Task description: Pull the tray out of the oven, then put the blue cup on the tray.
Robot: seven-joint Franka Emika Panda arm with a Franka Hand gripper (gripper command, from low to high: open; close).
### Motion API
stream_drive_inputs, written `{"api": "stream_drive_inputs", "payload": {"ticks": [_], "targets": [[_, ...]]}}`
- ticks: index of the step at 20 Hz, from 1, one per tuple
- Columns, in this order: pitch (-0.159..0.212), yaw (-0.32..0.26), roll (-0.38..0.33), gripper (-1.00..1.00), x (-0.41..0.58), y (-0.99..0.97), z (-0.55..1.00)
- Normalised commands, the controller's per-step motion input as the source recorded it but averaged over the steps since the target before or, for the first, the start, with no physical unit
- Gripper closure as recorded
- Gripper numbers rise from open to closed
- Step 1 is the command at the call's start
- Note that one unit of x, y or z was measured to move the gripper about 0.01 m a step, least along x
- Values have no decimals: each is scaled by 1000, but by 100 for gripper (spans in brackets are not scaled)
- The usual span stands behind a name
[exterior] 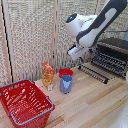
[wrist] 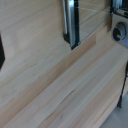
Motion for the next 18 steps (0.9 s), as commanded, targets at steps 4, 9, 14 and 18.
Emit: {"api": "stream_drive_inputs", "payload": {"ticks": [4, 9, 14, 18], "targets": [[-2, 111, -248, -100, 181, -475, -187], [0, 100, -234, -100, 122, -565, -142], [-1, 121, -204, -100, 158, -567, -130], [-1, 113, -187, -100, 56, -624, -75]]}}
